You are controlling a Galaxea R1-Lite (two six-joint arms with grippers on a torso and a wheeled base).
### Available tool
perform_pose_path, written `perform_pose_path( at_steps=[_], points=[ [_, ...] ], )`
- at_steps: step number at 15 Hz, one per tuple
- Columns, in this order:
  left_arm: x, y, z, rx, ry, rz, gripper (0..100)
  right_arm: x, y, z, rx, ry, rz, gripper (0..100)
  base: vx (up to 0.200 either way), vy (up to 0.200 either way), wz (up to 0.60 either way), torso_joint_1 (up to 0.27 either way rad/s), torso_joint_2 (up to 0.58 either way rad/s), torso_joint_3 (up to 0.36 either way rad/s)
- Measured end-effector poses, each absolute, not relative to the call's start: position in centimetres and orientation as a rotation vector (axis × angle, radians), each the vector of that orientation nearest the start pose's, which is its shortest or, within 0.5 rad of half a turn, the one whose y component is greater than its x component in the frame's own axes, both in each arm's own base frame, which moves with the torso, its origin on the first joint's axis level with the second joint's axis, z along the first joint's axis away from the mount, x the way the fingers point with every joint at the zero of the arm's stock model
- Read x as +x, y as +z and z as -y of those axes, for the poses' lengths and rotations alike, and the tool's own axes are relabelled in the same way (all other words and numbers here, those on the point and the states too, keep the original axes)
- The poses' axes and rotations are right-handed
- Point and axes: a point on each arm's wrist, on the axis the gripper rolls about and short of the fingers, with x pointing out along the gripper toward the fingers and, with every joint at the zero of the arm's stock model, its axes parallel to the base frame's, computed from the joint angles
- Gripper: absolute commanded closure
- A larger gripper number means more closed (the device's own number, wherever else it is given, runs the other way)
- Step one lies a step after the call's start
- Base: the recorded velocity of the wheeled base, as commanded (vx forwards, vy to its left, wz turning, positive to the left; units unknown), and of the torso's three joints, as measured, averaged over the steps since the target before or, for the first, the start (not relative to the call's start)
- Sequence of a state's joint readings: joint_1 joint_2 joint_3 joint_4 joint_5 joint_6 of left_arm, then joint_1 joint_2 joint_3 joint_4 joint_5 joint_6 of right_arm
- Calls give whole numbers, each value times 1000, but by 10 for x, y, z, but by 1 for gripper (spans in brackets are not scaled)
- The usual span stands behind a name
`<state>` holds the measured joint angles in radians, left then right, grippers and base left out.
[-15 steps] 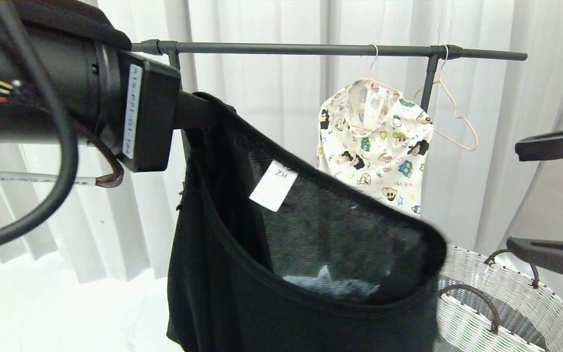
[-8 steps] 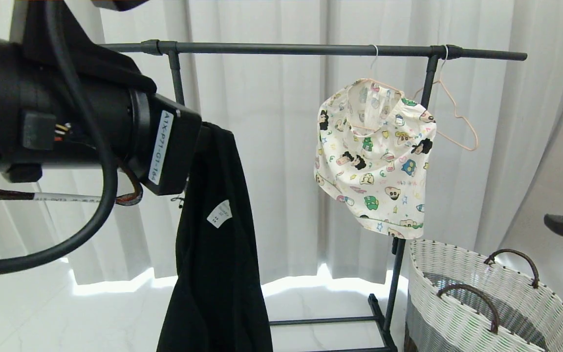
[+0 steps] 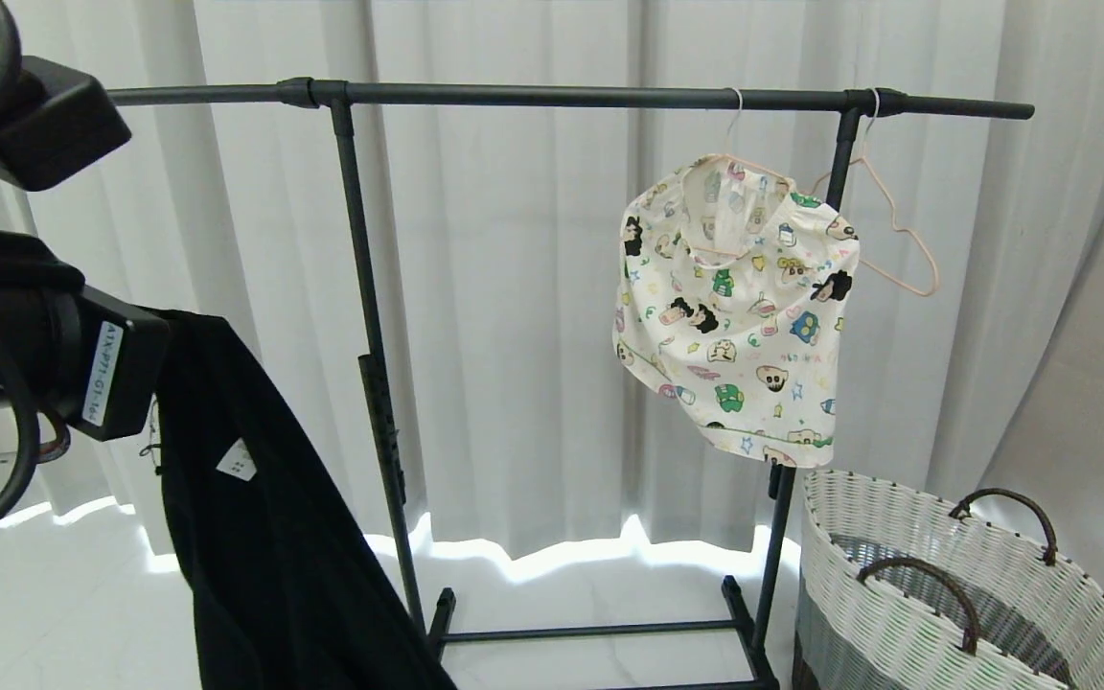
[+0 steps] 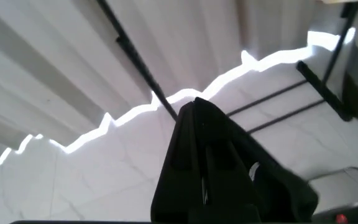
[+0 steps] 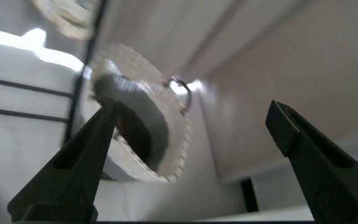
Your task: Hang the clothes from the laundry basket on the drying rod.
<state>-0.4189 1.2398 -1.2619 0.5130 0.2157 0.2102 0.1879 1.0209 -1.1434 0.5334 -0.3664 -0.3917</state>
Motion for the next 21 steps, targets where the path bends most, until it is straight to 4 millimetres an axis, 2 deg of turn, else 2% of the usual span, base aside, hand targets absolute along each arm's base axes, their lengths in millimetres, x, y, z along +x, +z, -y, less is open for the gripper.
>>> perform_pose_path(
  at_steps=[3, 6, 11, 14, 18, 21],
  points=[
    [154, 300, 57, 350, -209, -389, 100, 105, 306, -8, -489, -136, -407, 0, 0, 0, 0, 0, 0, 0],
    [147, 286, 54, 401, -216, -410, 100, 106, 302, -7, -490, -137, -417, 0, 0, 0, 0, 32, -125, -114],
    [138, 280, 50, 409, -218, -414, 100, 106, 302, -7, -489, -134, -417, 0, 0, 0, 0, 160, -435, -269],
    [131, 276, 47, 481, -235, -406, 100, 106, 301, -8, -482, -108, -413, 0, 0, 0, 0, 178, -461, -282],
    [120, 263, 43, 504, -245, -426, 100, 110, 297, -9, -478, -81, -411, 0, 0, 0, 0, 201, -479, -284],
    [117, 266, 42, 491, -237, -376, 100, 115, 296, -10, -472, -84, -398, 0, 0, 0, 0, 216, -489, -277]
  ],
)
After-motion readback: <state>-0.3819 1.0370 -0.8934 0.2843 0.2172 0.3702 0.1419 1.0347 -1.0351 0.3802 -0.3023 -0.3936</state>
